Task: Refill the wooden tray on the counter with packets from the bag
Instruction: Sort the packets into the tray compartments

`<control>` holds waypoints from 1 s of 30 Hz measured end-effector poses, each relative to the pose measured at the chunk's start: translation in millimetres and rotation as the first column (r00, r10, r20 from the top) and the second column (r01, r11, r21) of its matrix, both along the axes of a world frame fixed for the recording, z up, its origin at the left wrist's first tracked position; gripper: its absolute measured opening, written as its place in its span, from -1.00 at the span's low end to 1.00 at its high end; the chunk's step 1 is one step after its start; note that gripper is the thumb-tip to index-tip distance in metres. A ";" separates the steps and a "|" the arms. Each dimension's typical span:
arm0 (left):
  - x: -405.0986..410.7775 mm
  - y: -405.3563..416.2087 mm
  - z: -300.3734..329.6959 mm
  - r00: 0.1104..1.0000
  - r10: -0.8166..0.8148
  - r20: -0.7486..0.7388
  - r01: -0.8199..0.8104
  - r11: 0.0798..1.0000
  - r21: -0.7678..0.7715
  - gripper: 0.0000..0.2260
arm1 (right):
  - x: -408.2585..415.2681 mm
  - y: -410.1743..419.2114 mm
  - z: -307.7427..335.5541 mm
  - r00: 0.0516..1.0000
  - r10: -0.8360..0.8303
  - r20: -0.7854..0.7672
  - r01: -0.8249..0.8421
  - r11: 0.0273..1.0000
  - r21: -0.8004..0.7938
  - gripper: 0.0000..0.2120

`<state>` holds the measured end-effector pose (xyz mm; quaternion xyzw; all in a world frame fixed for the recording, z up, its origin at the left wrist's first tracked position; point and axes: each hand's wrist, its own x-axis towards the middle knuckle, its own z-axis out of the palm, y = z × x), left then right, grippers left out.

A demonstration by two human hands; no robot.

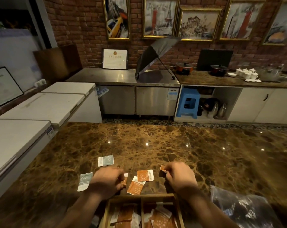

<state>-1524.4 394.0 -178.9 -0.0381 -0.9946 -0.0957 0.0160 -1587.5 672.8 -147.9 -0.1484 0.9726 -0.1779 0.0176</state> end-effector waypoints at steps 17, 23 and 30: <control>101.3 33.0 55.7 0.979 -0.056 -0.195 0.087 0.984 0.154 -0.83 | 106.8 -11.4 39.7 0.985 0.163 -0.051 -0.162 0.986 0.031 -0.76; 131.2 40.6 52.2 0.985 -0.157 -0.077 0.157 0.988 -0.004 -0.78 | 139.6 -16.8 37.6 0.956 0.284 0.067 -0.291 0.949 0.122 -0.82; 122.7 38.8 60.8 0.994 -0.089 -0.061 0.098 0.980 0.172 -0.83 | 122.9 -10.3 54.9 0.989 0.148 -0.004 -0.148 0.989 0.020 -0.87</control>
